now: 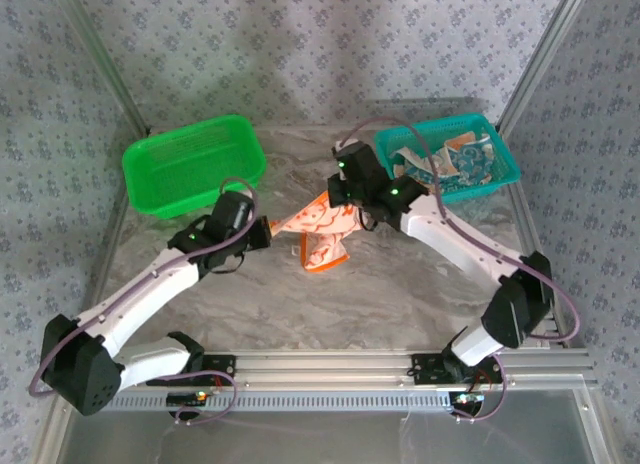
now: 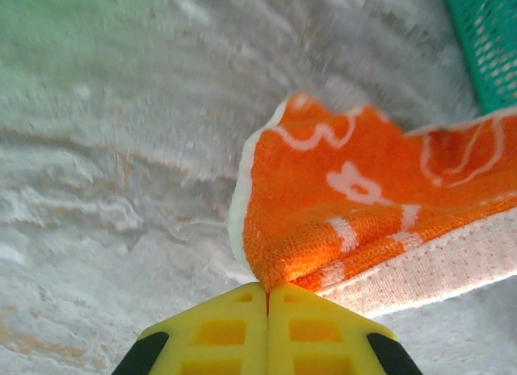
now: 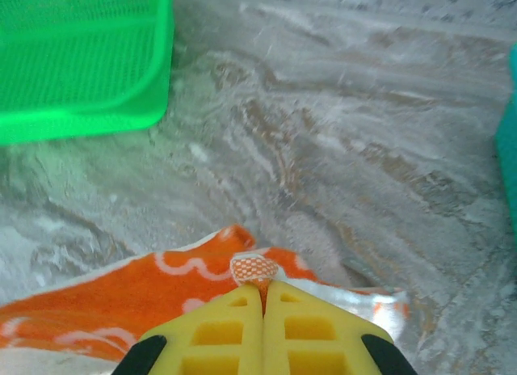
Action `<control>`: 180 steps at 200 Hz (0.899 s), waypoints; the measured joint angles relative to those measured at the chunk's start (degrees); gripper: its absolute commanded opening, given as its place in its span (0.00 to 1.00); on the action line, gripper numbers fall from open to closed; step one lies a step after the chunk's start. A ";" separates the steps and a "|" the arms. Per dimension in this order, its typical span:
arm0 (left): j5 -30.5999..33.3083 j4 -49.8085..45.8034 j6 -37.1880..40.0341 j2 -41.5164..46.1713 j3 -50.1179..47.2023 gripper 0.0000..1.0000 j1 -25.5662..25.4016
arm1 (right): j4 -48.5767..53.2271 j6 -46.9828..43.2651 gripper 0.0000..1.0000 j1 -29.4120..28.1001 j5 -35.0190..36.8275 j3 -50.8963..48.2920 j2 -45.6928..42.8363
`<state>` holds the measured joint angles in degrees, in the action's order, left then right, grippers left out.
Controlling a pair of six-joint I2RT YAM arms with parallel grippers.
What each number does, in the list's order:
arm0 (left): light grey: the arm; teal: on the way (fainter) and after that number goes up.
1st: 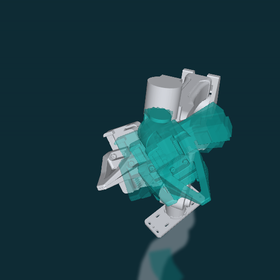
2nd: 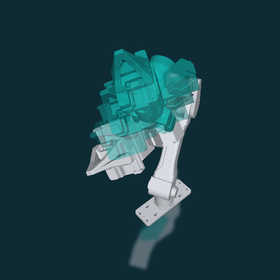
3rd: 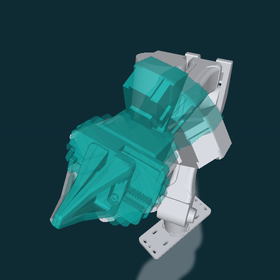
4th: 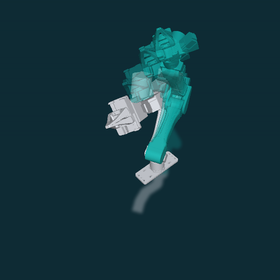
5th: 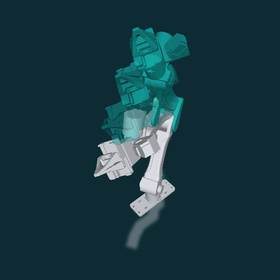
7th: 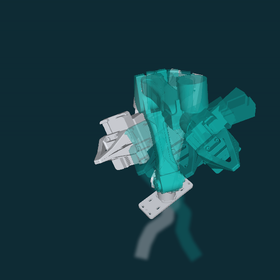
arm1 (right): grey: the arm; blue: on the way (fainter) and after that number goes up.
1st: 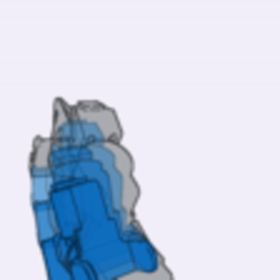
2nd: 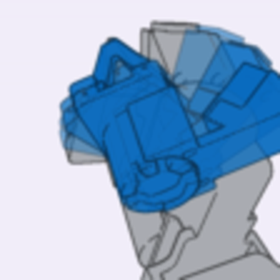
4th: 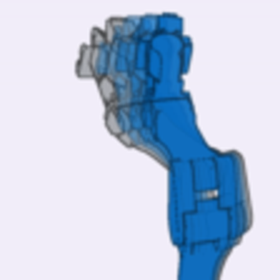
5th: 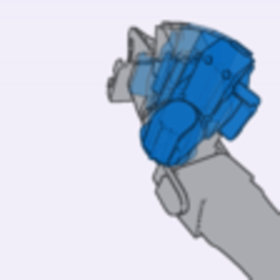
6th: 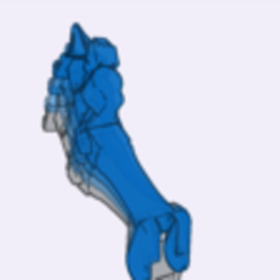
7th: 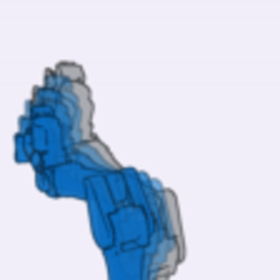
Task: Fold and stack the towels
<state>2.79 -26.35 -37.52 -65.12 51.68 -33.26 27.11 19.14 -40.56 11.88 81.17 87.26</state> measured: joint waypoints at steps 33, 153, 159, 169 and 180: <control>0.55 -4.20 2.60 -1.40 12.66 0.00 1.62 | -4.92 1.01 0.00 3.13 -0.09 -0.48 -4.39; 1.99 -17.86 17.53 -25.75 65.90 0.00 5.20 | -19.54 -2.19 0.00 6.97 -0.07 15.02 -0.31; 1.97 -18.40 18.12 -26.62 68.37 0.00 5.31 | -19.93 -2.49 0.00 7.19 -0.04 16.00 0.11; 1.97 -19.19 19.15 -27.98 72.32 0.00 5.42 | -20.55 -3.06 0.00 7.50 -0.07 17.64 0.81; 1.90 -19.63 20.04 -29.03 75.58 0.00 5.42 | -21.11 -3.56 0.00 7.69 -0.07 19.21 1.51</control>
<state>4.69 -45.98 -17.47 -94.15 127.26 -27.83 6.00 15.57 -32.86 11.81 100.38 88.77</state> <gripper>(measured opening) 0.041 0.049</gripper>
